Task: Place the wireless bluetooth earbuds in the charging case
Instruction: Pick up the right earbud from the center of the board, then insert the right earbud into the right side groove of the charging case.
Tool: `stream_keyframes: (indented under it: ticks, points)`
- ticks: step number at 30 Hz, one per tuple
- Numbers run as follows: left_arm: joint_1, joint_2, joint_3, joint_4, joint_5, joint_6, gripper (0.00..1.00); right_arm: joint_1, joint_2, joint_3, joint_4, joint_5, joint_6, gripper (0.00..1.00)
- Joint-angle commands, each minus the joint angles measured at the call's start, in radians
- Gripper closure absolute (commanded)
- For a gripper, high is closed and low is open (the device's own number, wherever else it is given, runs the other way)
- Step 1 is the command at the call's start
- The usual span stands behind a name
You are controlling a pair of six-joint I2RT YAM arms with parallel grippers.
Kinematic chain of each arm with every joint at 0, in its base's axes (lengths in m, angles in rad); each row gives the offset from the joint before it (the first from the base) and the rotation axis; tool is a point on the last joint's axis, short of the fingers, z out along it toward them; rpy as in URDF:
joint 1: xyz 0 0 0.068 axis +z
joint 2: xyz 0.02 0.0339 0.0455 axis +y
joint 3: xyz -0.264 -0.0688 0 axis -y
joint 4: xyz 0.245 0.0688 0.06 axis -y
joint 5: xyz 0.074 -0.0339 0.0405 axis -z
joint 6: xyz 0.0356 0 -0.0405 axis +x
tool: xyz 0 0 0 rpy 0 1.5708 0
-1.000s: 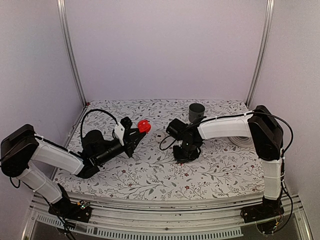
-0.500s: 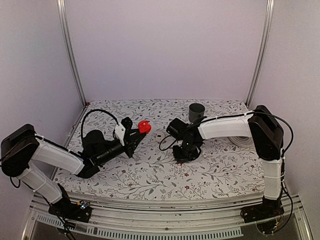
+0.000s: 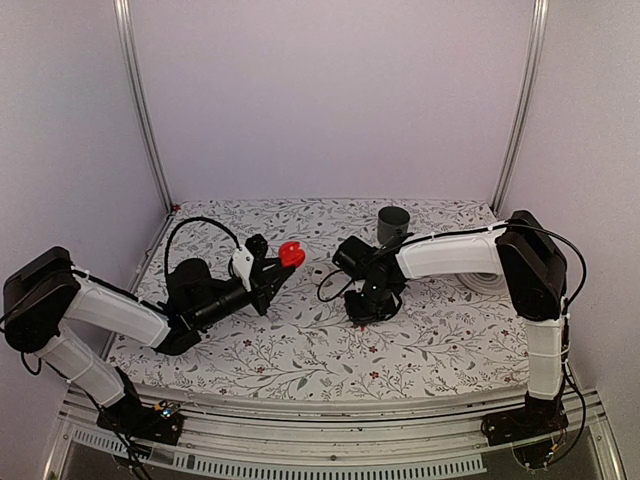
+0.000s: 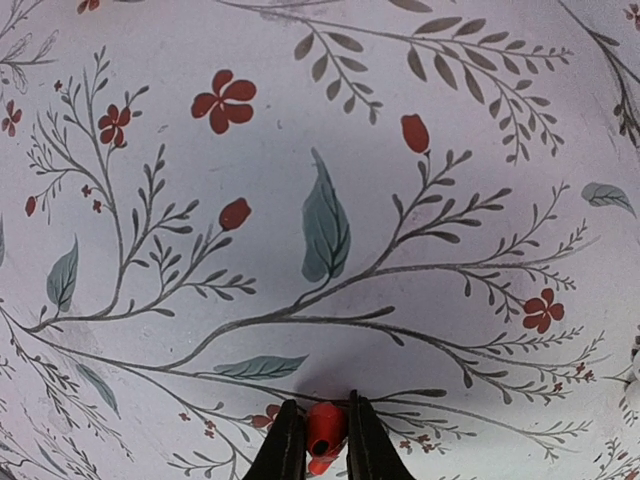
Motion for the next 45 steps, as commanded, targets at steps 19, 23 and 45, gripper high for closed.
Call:
stream_keyframes:
  ticks: [19,23,45]
  points:
    - [0.042,0.098,0.078,-0.006,0.069,-0.234,1.0,-0.003,-0.156,-0.108,0.151,0.204,-0.023,0.97]
    - [0.05,0.124,0.115,0.006,0.114,-0.272,1.0,0.011,-0.251,-0.122,0.199,0.281,-0.03,0.97]
    - [0.022,0.161,0.338,-0.283,0.221,-0.194,1.0,0.11,-0.537,-0.159,0.601,0.409,-0.283,0.96]
